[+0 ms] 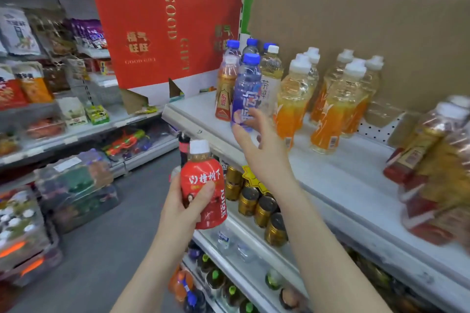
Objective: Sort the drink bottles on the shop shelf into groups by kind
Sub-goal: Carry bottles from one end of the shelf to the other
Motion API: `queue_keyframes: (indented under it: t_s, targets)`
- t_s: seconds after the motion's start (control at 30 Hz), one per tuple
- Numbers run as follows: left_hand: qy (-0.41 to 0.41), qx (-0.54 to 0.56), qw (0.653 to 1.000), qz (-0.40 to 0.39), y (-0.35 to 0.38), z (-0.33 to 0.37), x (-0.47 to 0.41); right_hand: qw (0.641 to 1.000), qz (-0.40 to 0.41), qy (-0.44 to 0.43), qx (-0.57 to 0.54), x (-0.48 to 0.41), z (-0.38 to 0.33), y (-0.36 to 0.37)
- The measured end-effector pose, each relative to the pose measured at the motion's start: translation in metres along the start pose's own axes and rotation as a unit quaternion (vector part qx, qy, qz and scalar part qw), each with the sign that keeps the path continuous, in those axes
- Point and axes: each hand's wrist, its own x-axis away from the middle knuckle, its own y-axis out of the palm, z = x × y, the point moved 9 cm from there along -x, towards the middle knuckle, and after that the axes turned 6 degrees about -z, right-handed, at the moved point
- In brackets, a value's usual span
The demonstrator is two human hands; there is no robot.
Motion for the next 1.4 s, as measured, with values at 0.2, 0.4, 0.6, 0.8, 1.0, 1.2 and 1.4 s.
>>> queue_keyframes:
  t_s: [0.2,0.4,0.6,0.8,1.0,1.2,1.4]
  targets:
    - [-0.004,-0.043,0.992,-0.116,0.067,-0.022,0.041,0.995,-0.035,0.084,-0.027,0.109,0.006,-0.020]
    - [-0.029,-0.095,0.960,-0.264,0.165,-0.048,0.101,0.981,0.069,0.178,-0.021,0.203,0.035,-0.107]
    - [0.073,-0.204,0.892,-0.396,0.269,-0.013,0.136,0.952,0.258,0.163,0.036,0.304,0.018,-0.241]
    - [0.343,-0.329,0.808,-0.348,0.383,0.064,0.142,0.860,0.443,0.157,0.197,0.370,0.021,-0.408]
    - [0.421,-0.432,0.752,-0.267,0.458,0.061,0.132,0.829,0.445,0.193,0.278,0.366,0.096,-0.496]
    - [0.422,-0.471,0.747,-0.207,0.468,0.050,0.126,0.828,0.424,0.186,0.315,0.338,0.125,-0.518]
    - [0.413,-0.485,0.746,-0.196,0.466,0.043,0.124,0.804,0.432,0.220,0.343,0.333,0.130,-0.530]
